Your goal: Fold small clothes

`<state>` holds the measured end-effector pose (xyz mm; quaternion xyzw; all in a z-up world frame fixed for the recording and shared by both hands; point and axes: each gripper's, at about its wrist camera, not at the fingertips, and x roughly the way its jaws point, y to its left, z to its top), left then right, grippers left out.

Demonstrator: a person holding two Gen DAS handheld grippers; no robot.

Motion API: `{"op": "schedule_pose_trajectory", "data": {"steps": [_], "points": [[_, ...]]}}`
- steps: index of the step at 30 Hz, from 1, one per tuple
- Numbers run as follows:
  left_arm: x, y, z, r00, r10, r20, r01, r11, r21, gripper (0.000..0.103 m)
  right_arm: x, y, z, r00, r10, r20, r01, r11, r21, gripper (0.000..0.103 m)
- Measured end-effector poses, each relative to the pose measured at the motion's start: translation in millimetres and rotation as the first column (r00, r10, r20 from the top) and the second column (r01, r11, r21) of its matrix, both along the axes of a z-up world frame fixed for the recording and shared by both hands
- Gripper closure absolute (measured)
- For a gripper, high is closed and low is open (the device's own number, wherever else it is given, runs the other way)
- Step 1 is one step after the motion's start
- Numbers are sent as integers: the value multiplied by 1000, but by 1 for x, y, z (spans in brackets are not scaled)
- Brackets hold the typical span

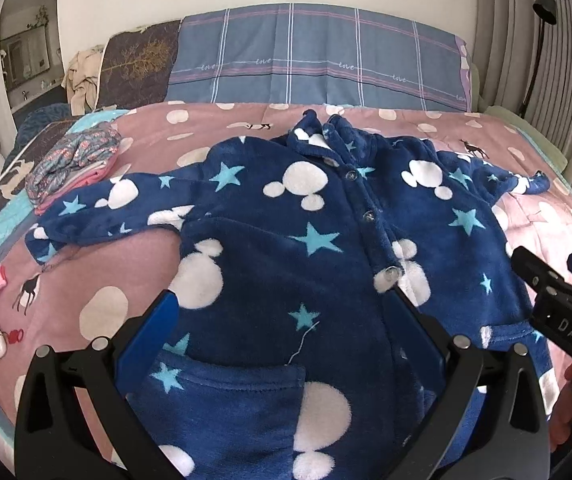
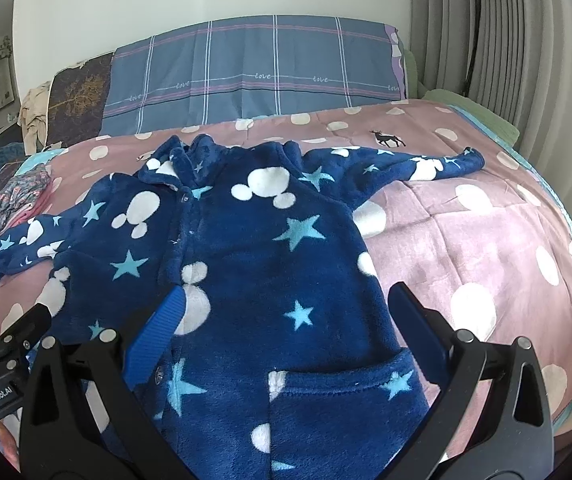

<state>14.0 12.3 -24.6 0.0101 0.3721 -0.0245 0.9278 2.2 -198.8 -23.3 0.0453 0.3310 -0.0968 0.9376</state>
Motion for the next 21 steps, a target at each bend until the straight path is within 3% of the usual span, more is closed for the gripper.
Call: {"op": "schedule_pose_trajectory", "data": {"steps": [17,21], "points": [[4,-7,-7,998,-57,-1,57,998,-1,1,8,6,-1,1000,15,-2,-15,1000,-19,2],[7,-5,-8,998,-55,-4,55,998,-10,8,12,6,-2,1000,16,1,-16,1000,-9,2]]}}
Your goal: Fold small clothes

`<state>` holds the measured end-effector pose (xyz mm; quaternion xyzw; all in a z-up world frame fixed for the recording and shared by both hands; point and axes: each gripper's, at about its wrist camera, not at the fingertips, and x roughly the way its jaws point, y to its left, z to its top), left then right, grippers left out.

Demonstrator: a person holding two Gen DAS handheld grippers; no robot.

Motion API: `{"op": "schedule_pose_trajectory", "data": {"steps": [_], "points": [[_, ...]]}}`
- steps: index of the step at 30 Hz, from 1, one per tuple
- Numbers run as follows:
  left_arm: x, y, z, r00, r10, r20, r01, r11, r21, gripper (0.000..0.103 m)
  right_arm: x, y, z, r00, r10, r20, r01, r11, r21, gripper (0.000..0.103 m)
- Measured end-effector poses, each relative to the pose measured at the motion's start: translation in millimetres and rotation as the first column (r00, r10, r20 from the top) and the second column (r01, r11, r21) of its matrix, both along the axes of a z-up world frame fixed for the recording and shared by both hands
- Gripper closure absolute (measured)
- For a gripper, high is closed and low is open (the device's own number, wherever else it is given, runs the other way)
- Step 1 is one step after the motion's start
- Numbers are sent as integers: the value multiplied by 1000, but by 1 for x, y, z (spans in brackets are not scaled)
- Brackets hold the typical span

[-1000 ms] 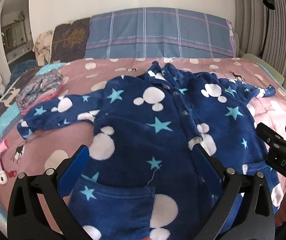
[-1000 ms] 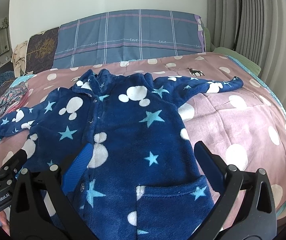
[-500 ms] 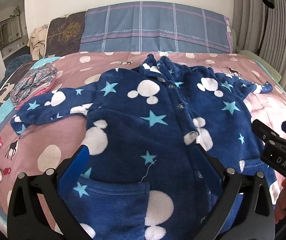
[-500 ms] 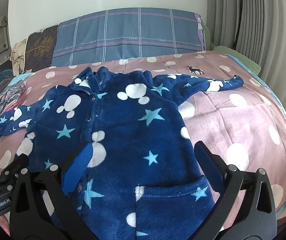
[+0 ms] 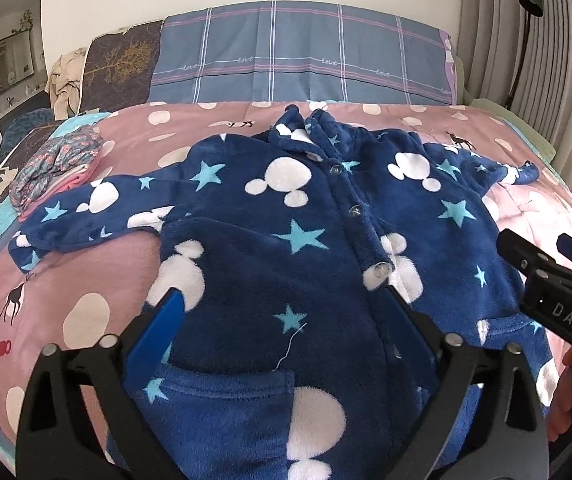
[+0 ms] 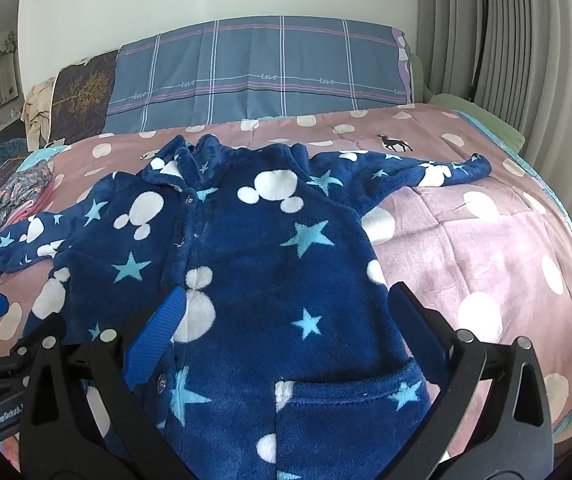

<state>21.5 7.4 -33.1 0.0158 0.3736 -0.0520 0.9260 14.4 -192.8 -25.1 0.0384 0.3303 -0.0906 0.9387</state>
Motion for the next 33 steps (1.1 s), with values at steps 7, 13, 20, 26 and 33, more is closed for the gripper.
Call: {"op": "schedule_pose_trajectory", "data": {"steps": [7,13,20,26,33], "points": [[13,12,-7,999,6,-43,-8,998,-58,24,7,4,-3,1000,16,-10,-16,1000,-7,16],[23,22,-11,999,-3,-50,-3,993,-118,32,13,9,-8,999,34,-28,-34,999,-23,38],[47,76,-18,991,100,-87,-117,967,-225,31,19,-3,-18,998,59,-39,-58,998,25,65],[72,208,-49,901,347,-259,-430,782,-451,26,21,-20,-27,996,84,-37,-83,995,47,48],[109,326,-96,745,518,-420,-651,427,-628,26,27,-25,-33,996,71,-61,-66,995,68,40]]}}
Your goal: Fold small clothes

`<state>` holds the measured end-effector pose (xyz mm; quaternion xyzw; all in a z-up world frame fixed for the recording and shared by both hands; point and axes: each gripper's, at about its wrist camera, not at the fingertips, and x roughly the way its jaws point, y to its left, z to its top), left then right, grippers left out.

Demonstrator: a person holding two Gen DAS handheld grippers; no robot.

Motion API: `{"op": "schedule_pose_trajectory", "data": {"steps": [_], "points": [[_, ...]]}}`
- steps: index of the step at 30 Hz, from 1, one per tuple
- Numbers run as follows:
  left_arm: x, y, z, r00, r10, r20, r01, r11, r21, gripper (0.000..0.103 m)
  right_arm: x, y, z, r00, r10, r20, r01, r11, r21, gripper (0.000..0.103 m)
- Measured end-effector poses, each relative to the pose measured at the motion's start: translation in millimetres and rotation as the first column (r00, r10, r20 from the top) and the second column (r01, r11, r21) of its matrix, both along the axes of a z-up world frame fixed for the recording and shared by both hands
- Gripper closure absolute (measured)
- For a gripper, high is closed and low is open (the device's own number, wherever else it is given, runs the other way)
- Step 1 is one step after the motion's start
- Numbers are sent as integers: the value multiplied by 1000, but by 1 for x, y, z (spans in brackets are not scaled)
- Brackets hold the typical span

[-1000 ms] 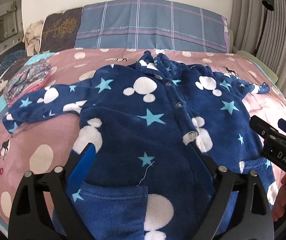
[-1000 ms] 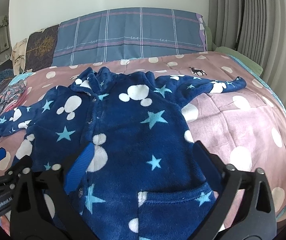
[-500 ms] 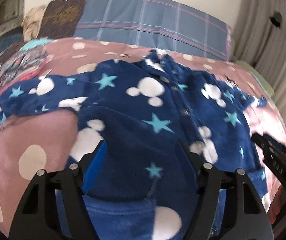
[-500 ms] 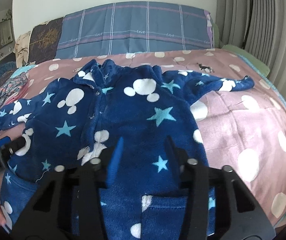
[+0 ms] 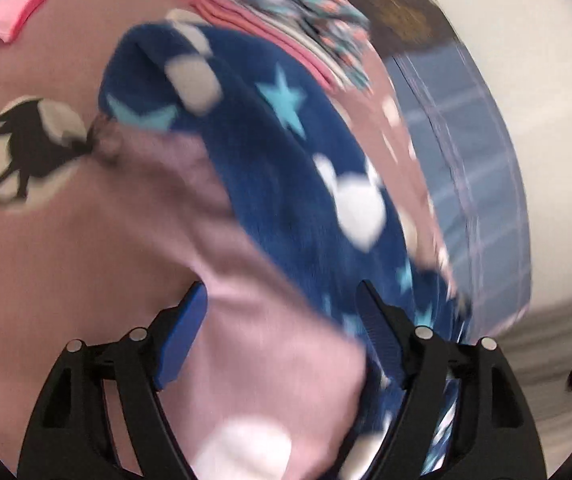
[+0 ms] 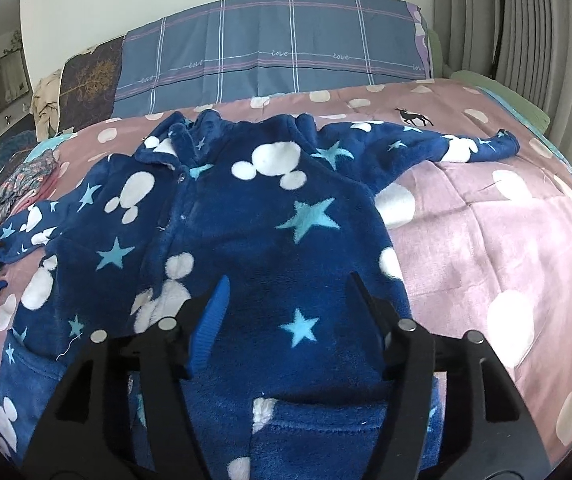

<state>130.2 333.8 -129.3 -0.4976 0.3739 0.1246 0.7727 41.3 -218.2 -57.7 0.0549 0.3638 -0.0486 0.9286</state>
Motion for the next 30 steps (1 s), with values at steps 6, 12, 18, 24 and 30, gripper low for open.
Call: {"op": "schedule_pose_trajectory", "data": {"steps": [6,12,18,24,30], "points": [[17,33,15,988,151,40,-154,986,64,79,1,11,0,999,36,2,-36,999,-21,37],[39,-8,78,994,32,107,-68,935,349,95,3,5,-3,1000,22,-6,-22,1000,-20,36],[53,-174,154,873,-443,206,206,715,668,95,4,-5,-7,1000,-8,-14,8,1000,-3,36],[22,-360,122,516,-854,-62,496,239,835,59,3,-19,-7,999,-37,-28,37,999,2,35],[-35,-384,86,514,-828,-225,394,-5,919,18,9,-34,-8,999,-20,-48,22,999,41,34]]}}
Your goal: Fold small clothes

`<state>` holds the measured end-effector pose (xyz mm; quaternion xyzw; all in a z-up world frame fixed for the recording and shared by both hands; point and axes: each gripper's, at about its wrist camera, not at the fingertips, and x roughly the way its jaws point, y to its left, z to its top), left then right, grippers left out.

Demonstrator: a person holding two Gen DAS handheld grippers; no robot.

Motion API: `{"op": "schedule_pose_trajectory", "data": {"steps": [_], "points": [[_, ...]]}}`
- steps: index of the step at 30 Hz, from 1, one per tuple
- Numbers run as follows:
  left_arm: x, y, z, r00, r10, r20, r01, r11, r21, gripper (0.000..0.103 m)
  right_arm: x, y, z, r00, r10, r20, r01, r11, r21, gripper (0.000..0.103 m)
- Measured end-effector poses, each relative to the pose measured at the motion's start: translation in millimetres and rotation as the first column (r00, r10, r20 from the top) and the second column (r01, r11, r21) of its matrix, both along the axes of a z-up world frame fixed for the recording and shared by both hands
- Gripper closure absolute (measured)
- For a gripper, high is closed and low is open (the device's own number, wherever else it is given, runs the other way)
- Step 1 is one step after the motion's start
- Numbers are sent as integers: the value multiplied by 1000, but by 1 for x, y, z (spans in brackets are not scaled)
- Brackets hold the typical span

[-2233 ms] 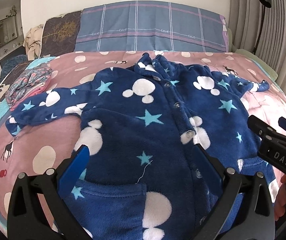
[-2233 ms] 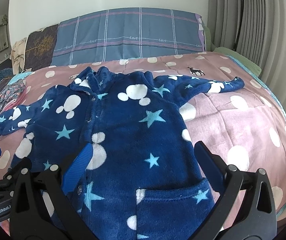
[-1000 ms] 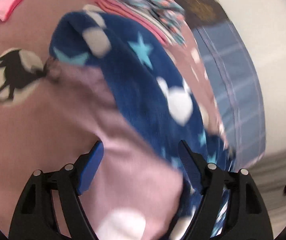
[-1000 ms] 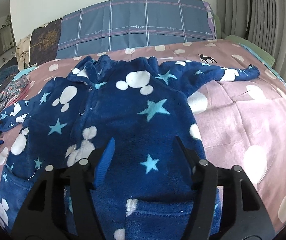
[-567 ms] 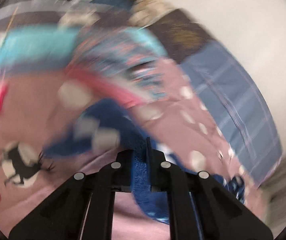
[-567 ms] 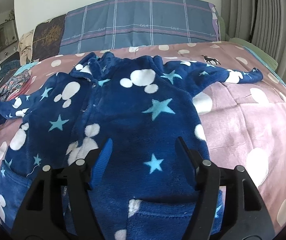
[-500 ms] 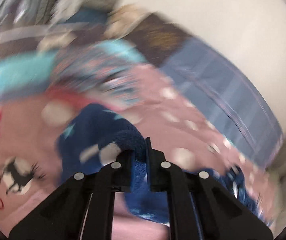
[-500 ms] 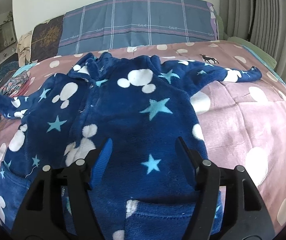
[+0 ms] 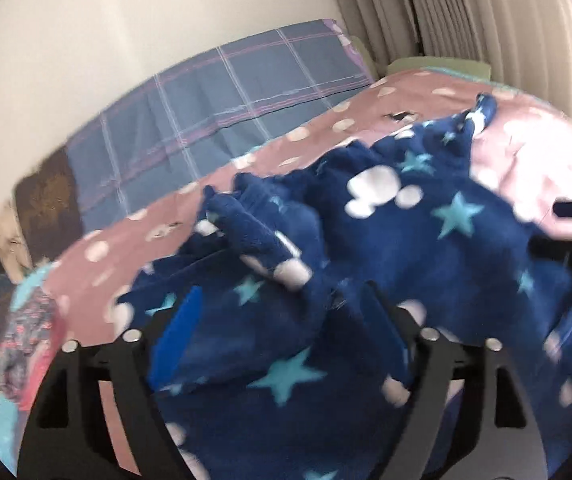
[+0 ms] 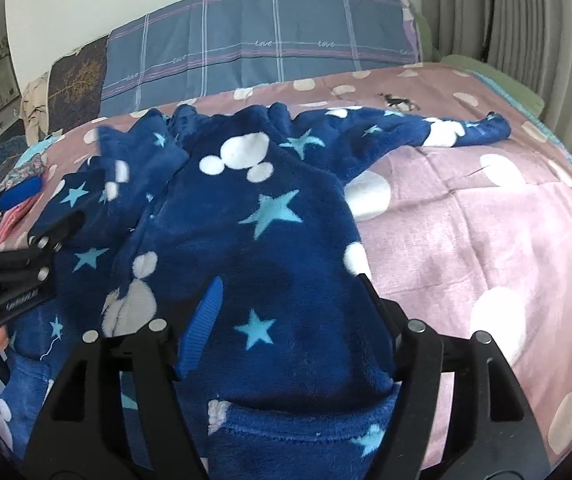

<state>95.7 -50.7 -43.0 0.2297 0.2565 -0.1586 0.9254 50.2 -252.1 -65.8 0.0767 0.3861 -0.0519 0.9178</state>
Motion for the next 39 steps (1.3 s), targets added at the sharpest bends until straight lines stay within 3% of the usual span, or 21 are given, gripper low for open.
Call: {"op": "schedule_pose_trajectory", "data": {"steps": [3,6,8,10,14,18,19,20,21,23,25,26,28,30,32,34,35,36,39], "points": [[10,31,0,996,91,-9,-91,996,11,12,15,2,-2,997,69,-25,-67,996,57,34],[24,76,-9,976,213,-40,-212,976,48,12,38,17,2,988,148,-51,-143,984,104,34],[31,96,-18,954,293,-63,-289,955,72,12,50,36,8,981,190,-38,-186,979,77,34],[37,120,-25,927,364,-92,-359,931,67,12,66,68,15,966,258,-31,-259,966,-7,34],[49,139,-38,897,407,-173,-401,914,66,12,106,128,18,924,378,-55,-380,924,-40,34],[63,147,-52,865,452,-219,-448,891,70,12,154,176,4,928,357,-108,-368,922,-120,37],[67,150,-54,855,467,-225,-464,883,67,12,162,184,0,929,349,-122,-364,921,-136,44],[71,154,-56,840,494,-226,-492,868,67,11,172,188,-6,930,341,-134,-360,920,-158,79],[74,156,-59,832,506,-229,-505,861,68,9,177,184,-9,936,324,-141,-345,922,-173,93],[77,161,-63,814,527,-246,-530,846,60,7,173,142,-6,968,228,-110,-235,970,-61,92],[74,164,-65,814,526,-247,-532,845,46,7,155,93,-1,986,153,-70,-145,984,107,91],[72,165,-65,814,526,-247,-533,845,41,7,140,59,0,993,105,-53,-92,973,211,88],[71,169,-66,810,528,-256,-541,841,24,7,117,17,-6,997,49,-52,-31,949,313,84],[68,172,-65,805,533,-259,-550,835,7,7,97,-22,-24,995,13,-97,27,914,405,64],[66,173,-64,803,536,-261,-555,832,2,7,85,-45,-41,991,11,-130,56,866,497,66],[63,172,-61,801,539,-262,-558,830,1,7,82,-52,-42,993,32,-112,35,835,550,64],[60,174,-58,801,536,-267,-557,830,-7,7,84,-51,-40,993,45,-107,22,835,550,54],[57,175,-54,805,528,-272,-553,833,-18,7,85,-48,-36,994,69,-90,-9,839,544,46],[44,176,-37,833,480,-276,-519,850,-90,7,100,-26,-20,991,126,-45,-91,881,465,36]]}}
